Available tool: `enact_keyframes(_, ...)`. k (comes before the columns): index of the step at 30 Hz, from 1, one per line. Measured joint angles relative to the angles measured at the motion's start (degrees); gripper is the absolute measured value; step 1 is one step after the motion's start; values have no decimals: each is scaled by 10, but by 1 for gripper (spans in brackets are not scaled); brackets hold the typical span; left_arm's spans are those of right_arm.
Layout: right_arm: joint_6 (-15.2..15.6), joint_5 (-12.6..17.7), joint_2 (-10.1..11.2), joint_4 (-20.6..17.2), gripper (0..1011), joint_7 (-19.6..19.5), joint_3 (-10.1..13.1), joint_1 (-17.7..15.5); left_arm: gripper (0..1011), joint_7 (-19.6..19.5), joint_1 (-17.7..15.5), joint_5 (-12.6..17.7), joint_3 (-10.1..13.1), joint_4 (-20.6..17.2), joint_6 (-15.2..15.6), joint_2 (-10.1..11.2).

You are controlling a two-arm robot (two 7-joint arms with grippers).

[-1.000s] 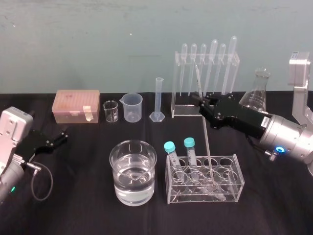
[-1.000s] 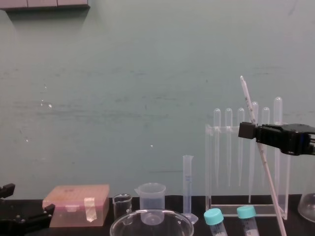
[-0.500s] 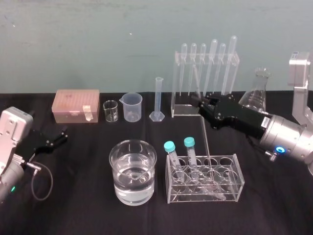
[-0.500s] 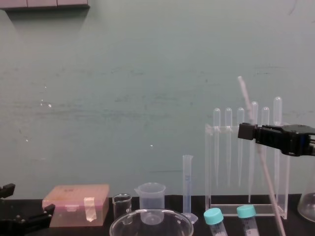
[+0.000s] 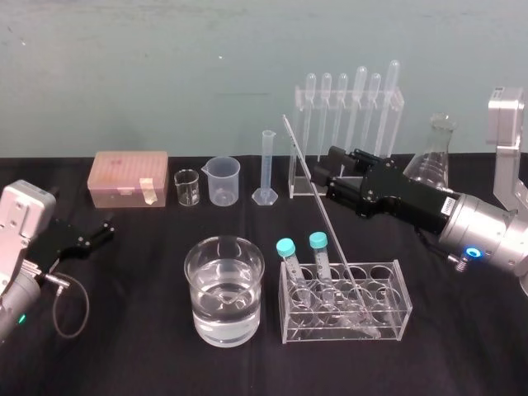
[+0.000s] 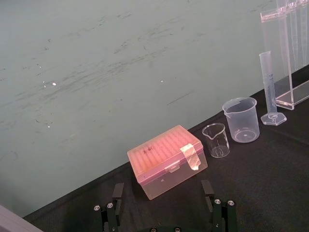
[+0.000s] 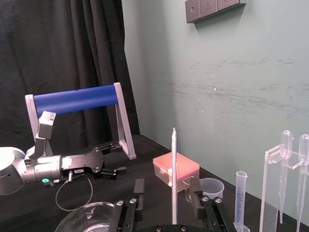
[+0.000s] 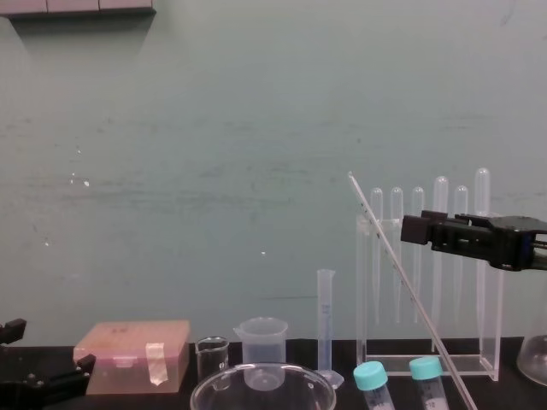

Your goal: Hold the thermometer with one hand and immerse one end into the beaker, then reinsert it into the test tube rack.

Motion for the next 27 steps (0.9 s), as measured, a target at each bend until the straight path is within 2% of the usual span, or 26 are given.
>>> enact_keyframes(2, 0, 0, 0, 0, 622, 0, 0, 0, 1008, 0, 0, 0, 0, 0, 0, 0)
enact_keyframes(6, 0, 0, 0, 0, 786, 0, 0, 0, 1008, 0, 0, 0, 0, 0, 0, 0)
enact_keyframes(9, -3, 4, 0, -5, 841, -11, 10, -5, 1008, 0, 0, 0, 0, 0, 0, 0)
enact_keyframes(11, -6, 2, -2, -11, 911, -45, 25, -14, 1008, 0, 0, 0, 0, 0, 0, 0)
enact_keyframes(13, -8, -17, -7, -16, 957, -110, 43, -25, 1008, 0, 0, 0, 0, 0, 0, 0)
enact_keyframes(14, -8, -17, -7, -16, 980, -110, 43, -25, 1008, 0, 0, 0, 0, 0, 0, 0)
enact_keyframes(15, -5, -37, -9, -16, 998, -161, 52, -35, 1008, 0, 0, 0, 0, 0, 0, 0)
enact_keyframes(16, -2, -48, -10, -16, 1003, -186, 55, -38, 1008, 0, 0, 0, 0, 0, 0, 0)
enact_keyframes(17, 6, -72, -12, -13, 1003, -233, 59, -45, 1008, 0, 0, 0, 0, 0, 0, 0)
enact_keyframes(20, 20, -105, -13, -6, 1003, -285, 59, -53, 1008, 0, 0, 0, 0, 0, 0, 0)
enact_keyframes(21, 28, -125, -14, 1, 1003, -311, 56, -58, 1008, 0, 0, 0, 0, 0, 0, 0)
enact_keyframes(23, 40, -148, -16, 11, 1003, -337, 51, -66, 1008, 0, 0, 0, 0, 0, 0, 0)
enact_keyframes(27, 45, -173, -21, 22, 1003, -358, 46, -73, 1008, 0, 0, 0, 0, 0, 0, 0)
